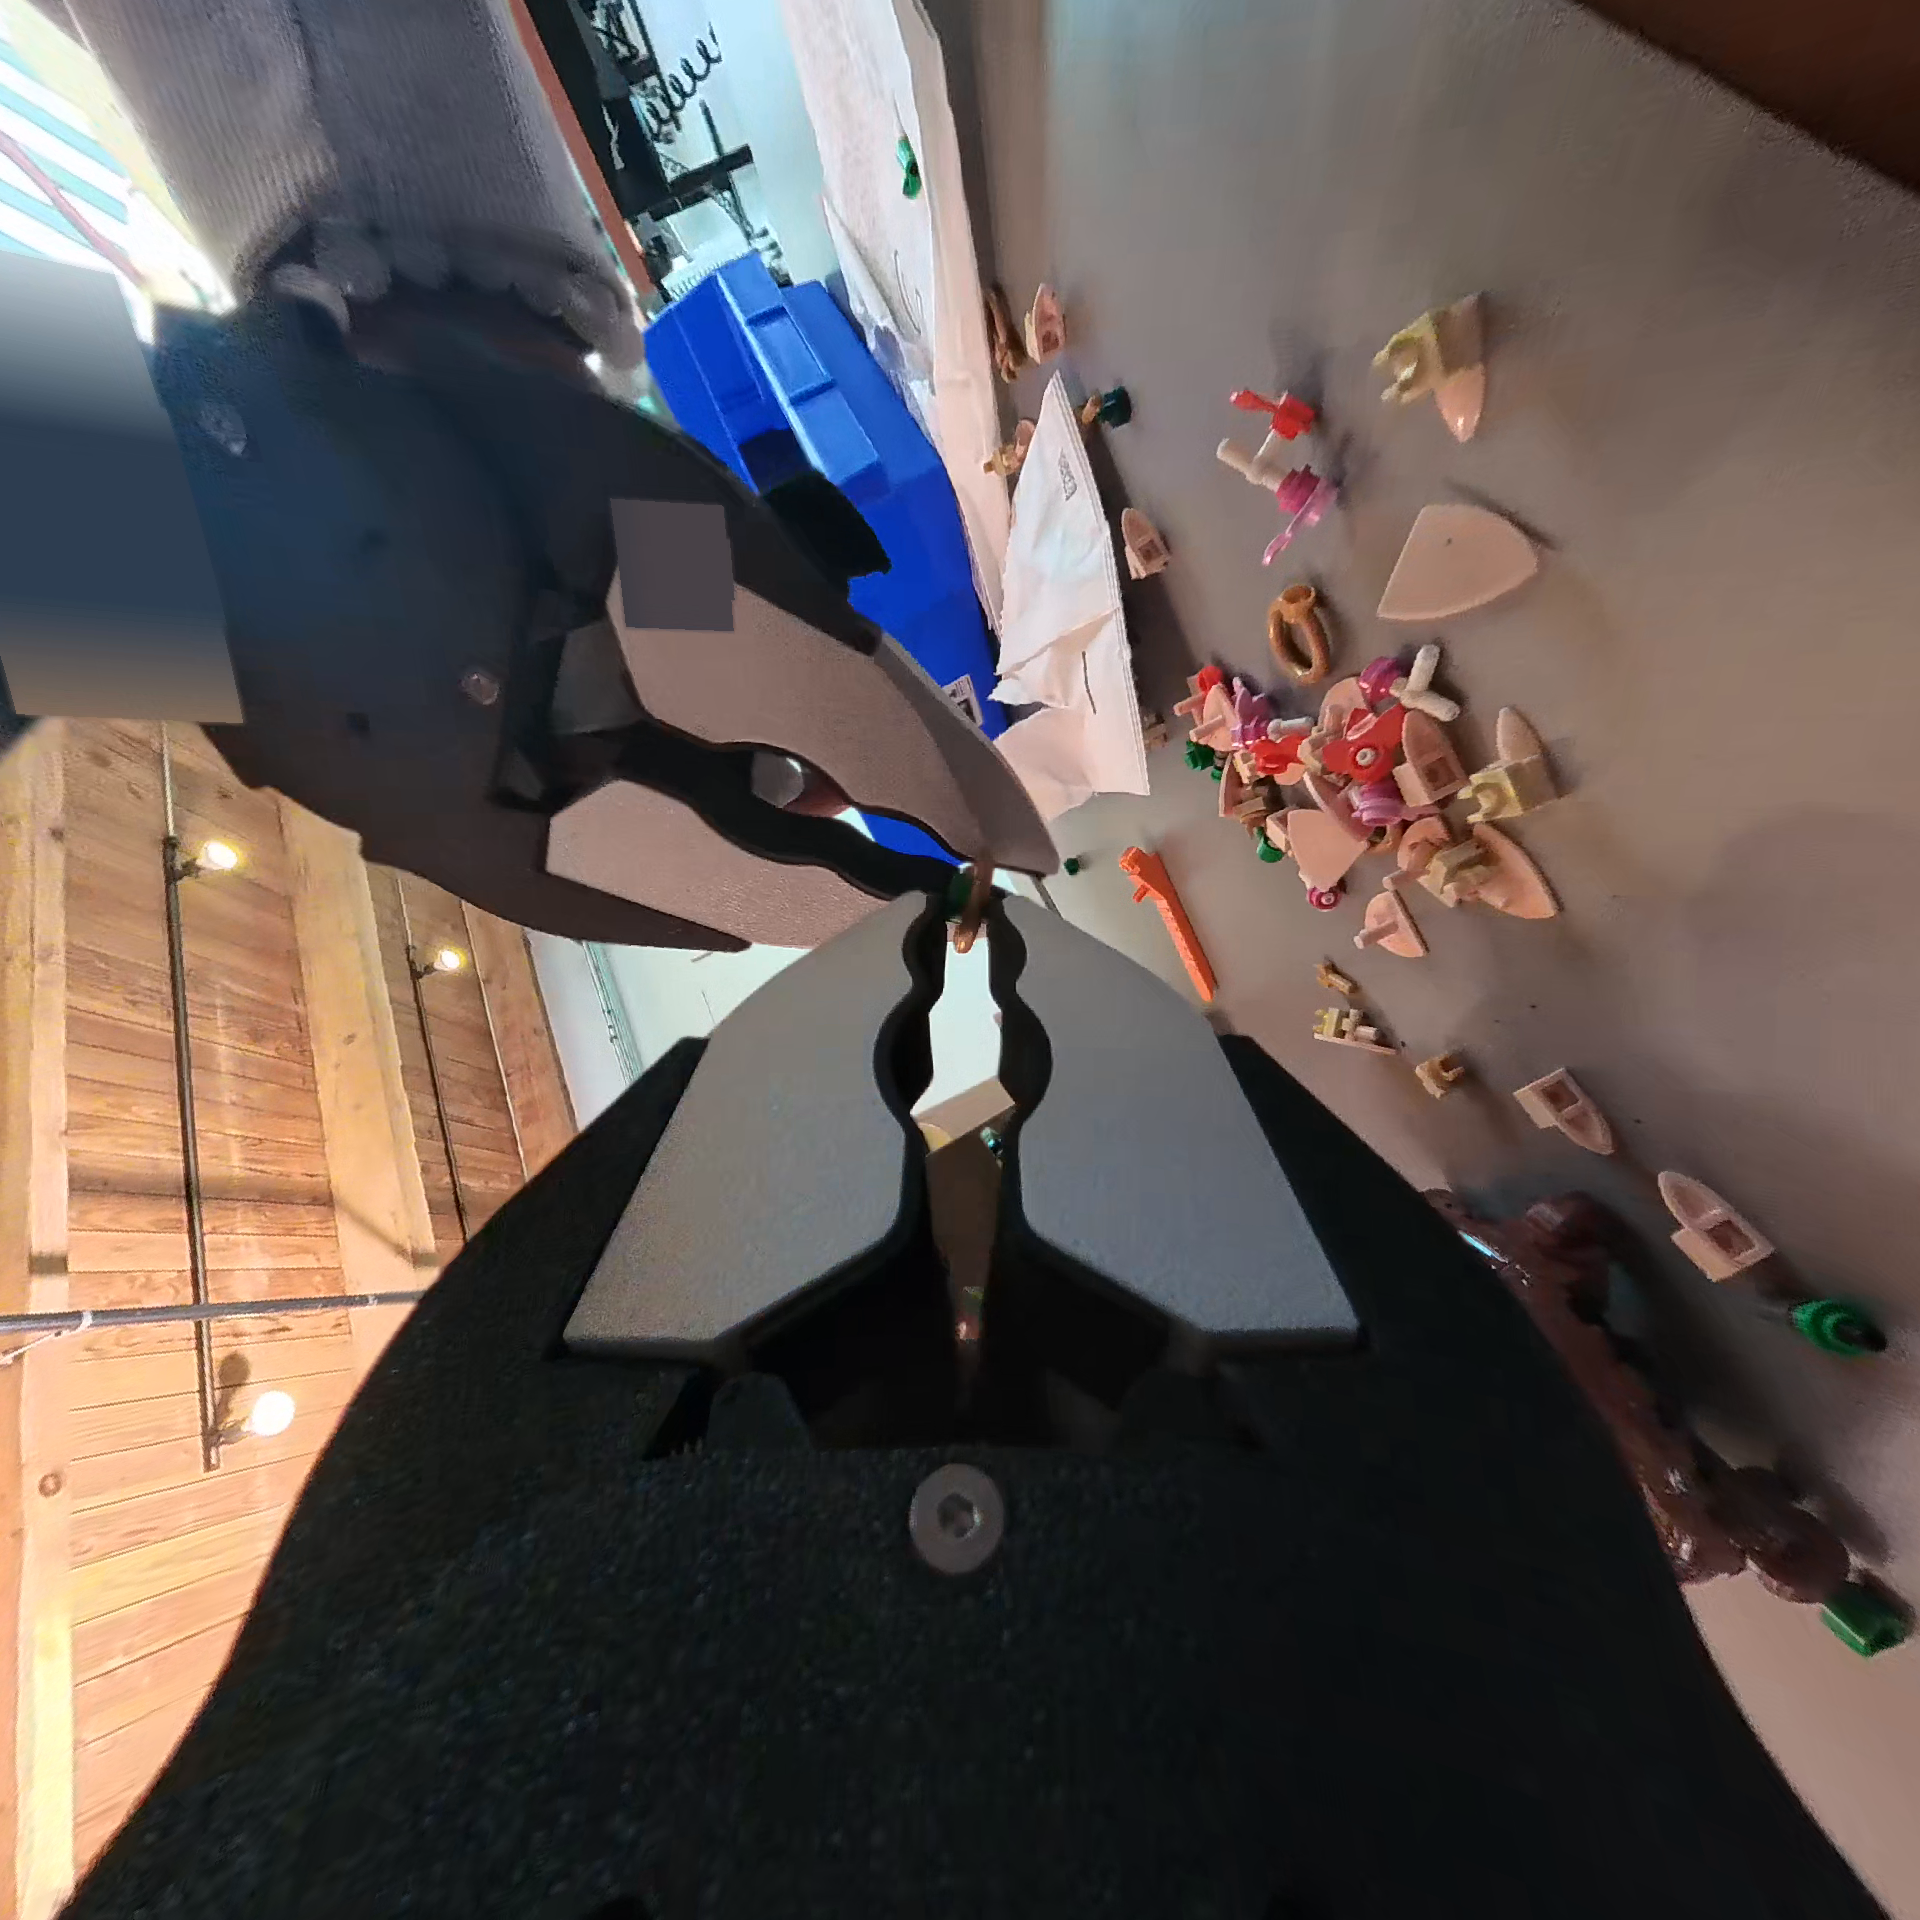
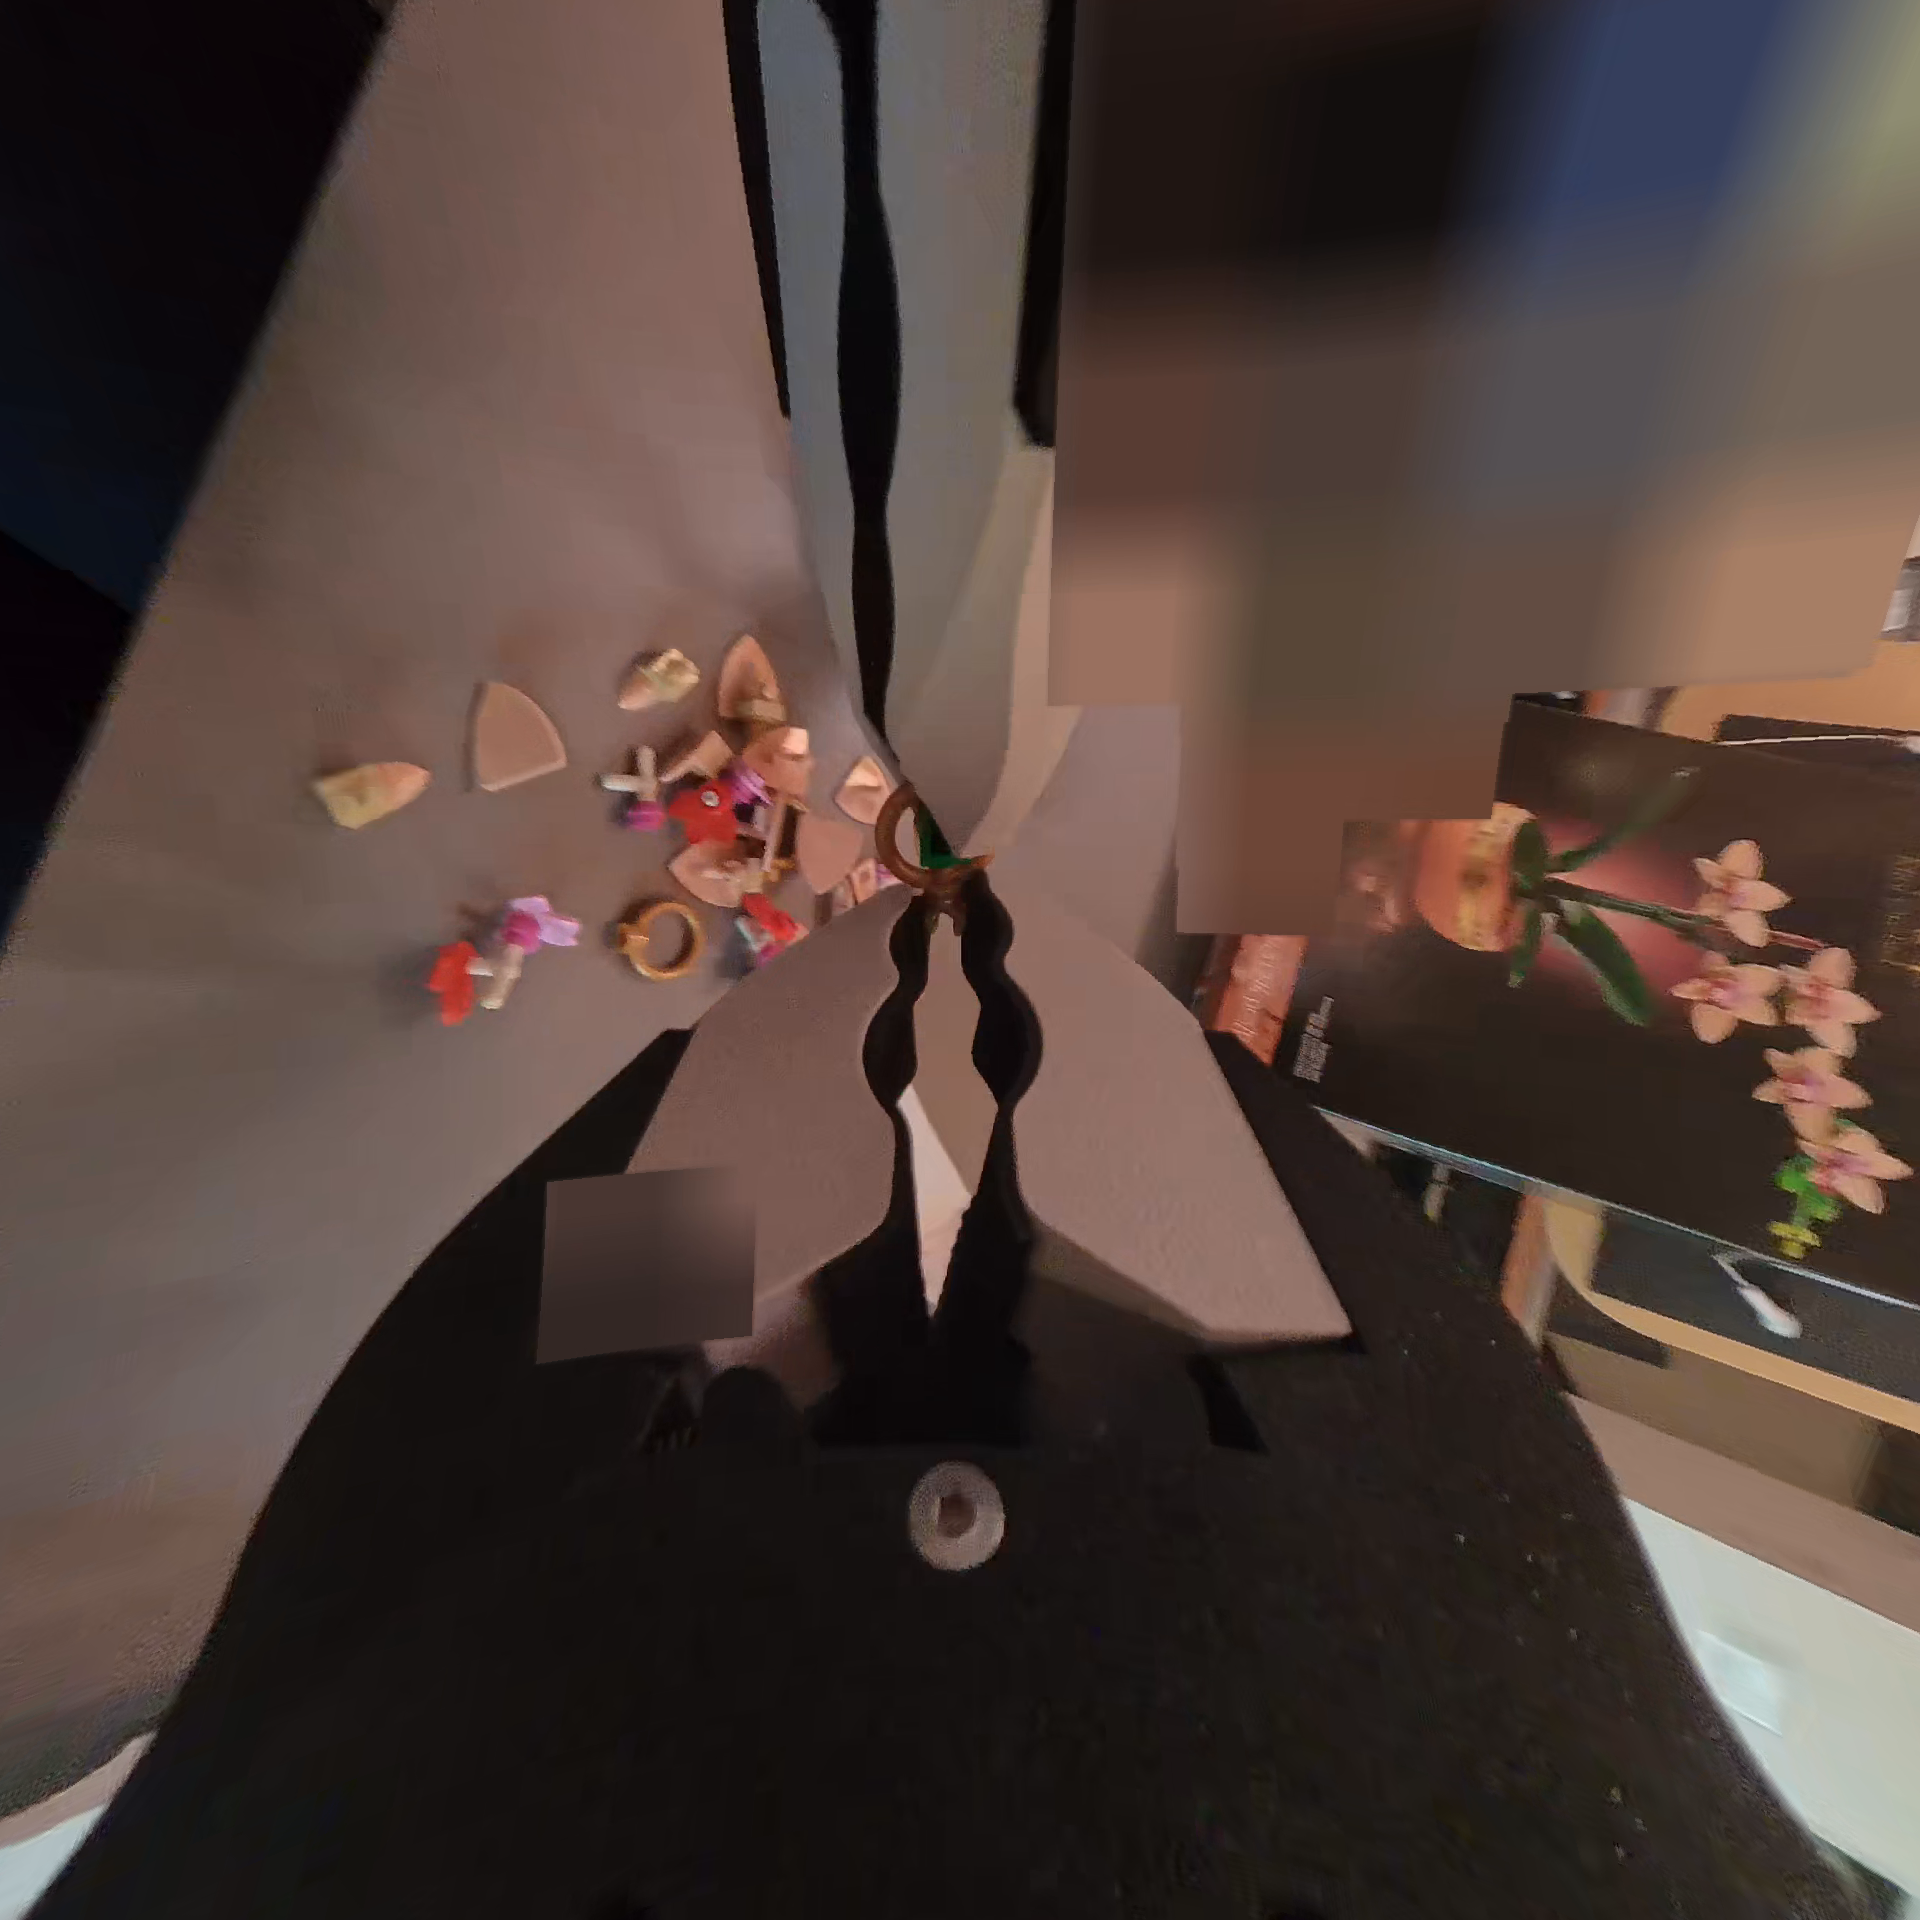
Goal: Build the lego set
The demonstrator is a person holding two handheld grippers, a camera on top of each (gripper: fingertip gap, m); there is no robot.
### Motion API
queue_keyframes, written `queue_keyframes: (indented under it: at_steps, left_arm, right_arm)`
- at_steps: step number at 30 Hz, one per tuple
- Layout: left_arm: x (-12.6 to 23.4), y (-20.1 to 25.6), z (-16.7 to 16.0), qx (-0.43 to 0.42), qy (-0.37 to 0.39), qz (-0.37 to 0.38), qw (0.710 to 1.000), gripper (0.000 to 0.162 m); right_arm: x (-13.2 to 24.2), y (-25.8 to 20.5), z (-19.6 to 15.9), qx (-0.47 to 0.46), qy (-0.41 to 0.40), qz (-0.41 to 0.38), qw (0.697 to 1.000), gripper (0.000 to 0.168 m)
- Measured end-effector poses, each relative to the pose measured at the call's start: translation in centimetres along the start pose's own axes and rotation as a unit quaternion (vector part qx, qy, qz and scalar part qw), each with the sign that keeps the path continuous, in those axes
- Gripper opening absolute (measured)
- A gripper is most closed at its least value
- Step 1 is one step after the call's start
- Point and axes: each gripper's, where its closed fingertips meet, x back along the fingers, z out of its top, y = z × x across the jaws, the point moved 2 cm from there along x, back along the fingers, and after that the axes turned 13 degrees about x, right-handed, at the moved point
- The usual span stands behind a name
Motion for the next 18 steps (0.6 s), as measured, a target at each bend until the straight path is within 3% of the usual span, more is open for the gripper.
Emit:
queue_keyframes:
  at_steps: [2,4,6,12,15,18]
  left_arm:
    - [-0.2,0.0,-0.2,0.001,-0.007,0.006,1.0,0.002]
    - [0.5,-0.7,0.7,0.041,0.026,0.018,0.999,0.0]
    - [0.9,-0.5,0.0,0.071,0.009,0.004,0.997,0.0]
    - [-1.2,3.1,-3.6,0.103,-0.095,-0.037,0.989,0.0]
    - [-1.6,2.8,-3.4,0.232,-0.101,-0.026,0.967,0.0]
    - [-1.8,1.8,-1.2,0.433,-0.044,-0.047,0.899,0.006]
  right_arm:
    - [-0.3,0.0,-0.9,0.028,-0.035,-0.024,0.999,0.005]
    - [-1.0,-1.2,-4.4,0.07,-0.134,-0.01,0.988,0.005]
    - [-0.8,-2.4,-4.4,0.015,-0.085,-0.006,0.996,0.006]
    - [-1.4,-2.7,-5.3,-0.095,-0.066,-0.011,0.993,0.006]
    - [-1.4,-2.6,-4.9,-0.154,-0.035,-0.026,0.987,0.006]
    - [-1.0,-2.3,-4.4,-0.167,-0.031,-0.039,0.985,0.006]
